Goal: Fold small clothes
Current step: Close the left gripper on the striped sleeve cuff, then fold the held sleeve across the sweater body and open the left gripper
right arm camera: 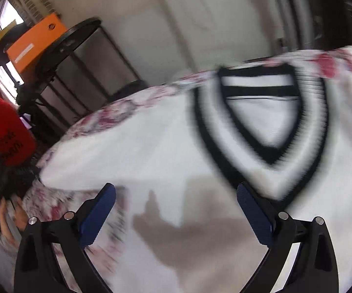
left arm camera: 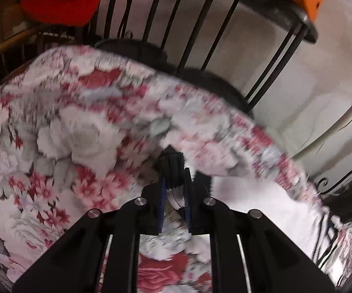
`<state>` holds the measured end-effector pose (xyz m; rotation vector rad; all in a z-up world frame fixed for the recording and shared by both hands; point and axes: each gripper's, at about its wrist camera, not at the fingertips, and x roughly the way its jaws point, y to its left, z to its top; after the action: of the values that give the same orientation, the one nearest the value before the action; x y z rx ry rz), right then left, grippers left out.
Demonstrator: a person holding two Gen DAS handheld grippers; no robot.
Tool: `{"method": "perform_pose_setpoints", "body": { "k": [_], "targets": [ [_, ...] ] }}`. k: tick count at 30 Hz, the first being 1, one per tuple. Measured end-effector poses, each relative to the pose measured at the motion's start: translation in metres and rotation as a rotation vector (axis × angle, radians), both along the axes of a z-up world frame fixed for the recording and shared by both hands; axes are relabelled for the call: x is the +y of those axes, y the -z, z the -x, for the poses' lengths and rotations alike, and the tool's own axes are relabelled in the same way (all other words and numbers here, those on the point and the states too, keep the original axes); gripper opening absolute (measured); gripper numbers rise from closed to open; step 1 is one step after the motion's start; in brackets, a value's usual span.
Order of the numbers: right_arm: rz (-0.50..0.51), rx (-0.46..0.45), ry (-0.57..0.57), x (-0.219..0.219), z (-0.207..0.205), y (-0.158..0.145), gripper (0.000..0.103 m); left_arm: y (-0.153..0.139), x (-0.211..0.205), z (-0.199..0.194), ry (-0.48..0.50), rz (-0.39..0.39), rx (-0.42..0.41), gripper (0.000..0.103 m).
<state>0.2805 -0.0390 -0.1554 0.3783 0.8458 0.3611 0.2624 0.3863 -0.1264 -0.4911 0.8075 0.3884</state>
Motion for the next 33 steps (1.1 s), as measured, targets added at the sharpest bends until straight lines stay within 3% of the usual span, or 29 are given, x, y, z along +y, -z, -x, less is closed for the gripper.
{"method": "perform_pose_setpoints", "body": {
  "k": [3,4,5,7,8,9,12,13,14,15,16,17,18,19,20,22,25,27,29,31,32,33],
  "targets": [
    [0.055,0.010,-0.020,0.060,-0.042,0.005,0.100,0.018,-0.011,0.002,0.014,-0.076,0.080,0.016],
    [0.086,0.014,-0.015,0.070,-0.051,0.007,0.100,0.021,-0.013,0.002,0.013,-0.106,0.090,0.021],
    [0.145,0.045,-0.019,0.086,-0.066,0.016,0.100,0.026,-0.014,-0.003,0.009,-0.132,0.104,0.031],
    [0.297,0.158,-0.067,0.111,-0.087,0.043,0.100,0.029,-0.017,-0.006,0.003,-0.197,0.124,0.038],
    [0.402,0.131,-0.099,0.124,-0.088,0.046,0.100,0.026,-0.017,-0.004,-0.011,-0.243,0.139,0.038],
    [0.441,0.076,-0.102,0.131,-0.083,0.038,0.098,0.020,-0.016,-0.002,-0.047,-0.293,0.141,0.038],
    [0.382,-0.085,-0.053,0.140,-0.079,0.006,0.098,-0.006,-0.013,0.005,-0.090,-0.329,0.027,0.037],
    [0.364,-0.101,-0.046,0.146,-0.084,0.000,0.098,-0.013,-0.010,0.008,-0.096,-0.341,0.001,0.045],
    [0.352,-0.094,-0.045,0.154,-0.094,-0.001,0.098,-0.015,-0.014,0.002,-0.070,-0.339,-0.017,0.062],
    [0.347,-0.057,-0.058,0.164,-0.106,0.005,0.099,-0.019,-0.016,0.008,-0.046,-0.346,-0.008,0.069],
    [0.356,-0.002,-0.080,0.173,-0.117,0.016,0.100,-0.011,-0.020,0.002,-0.025,-0.367,0.040,0.079],
    [0.419,0.081,-0.113,0.185,-0.130,0.035,0.100,0.006,-0.023,-0.008,-0.004,-0.381,0.110,0.081],
    [0.472,0.082,-0.133,0.192,-0.133,0.043,0.100,0.033,-0.024,-0.019,0.029,-0.376,0.219,0.083],
    [0.479,0.052,-0.137,0.195,-0.131,0.040,0.100,0.048,-0.027,-0.023,0.033,-0.413,0.264,0.084],
    [0.454,0.050,-0.138,0.196,-0.130,0.034,0.099,0.049,-0.036,-0.021,0.035,-0.483,0.246,0.083],
    [0.348,0.021,-0.127,0.183,-0.119,0.017,0.099,0.033,-0.045,-0.017,0.062,-0.516,0.218,0.083],
    [0.303,-0.040,-0.115,0.149,-0.088,-0.007,0.099,-0.001,-0.056,-0.007,0.099,-0.449,0.104,0.083],
    [0.323,-0.044,-0.085,0.125,-0.067,-0.008,0.099,-0.010,-0.069,-0.003,0.179,-0.392,0.044,0.097],
    [0.341,0.011,-0.049,0.092,-0.047,0.005,0.099,0.007,-0.082,-0.012,0.217,-0.417,0.117,0.099],
    [0.360,0.144,-0.040,0.065,-0.034,0.039,0.100,0.061,-0.085,-0.033,0.261,-0.410,0.345,0.099],
    [0.367,0.161,-0.088,0.062,-0.028,0.054,0.100,0.068,-0.084,-0.031,0.244,-0.410,0.343,0.099],
    [0.414,0.122,-0.121,0.067,-0.021,0.054,0.099,0.060,-0.083,-0.026,0.198,-0.400,0.309,0.099]
  ]
}}
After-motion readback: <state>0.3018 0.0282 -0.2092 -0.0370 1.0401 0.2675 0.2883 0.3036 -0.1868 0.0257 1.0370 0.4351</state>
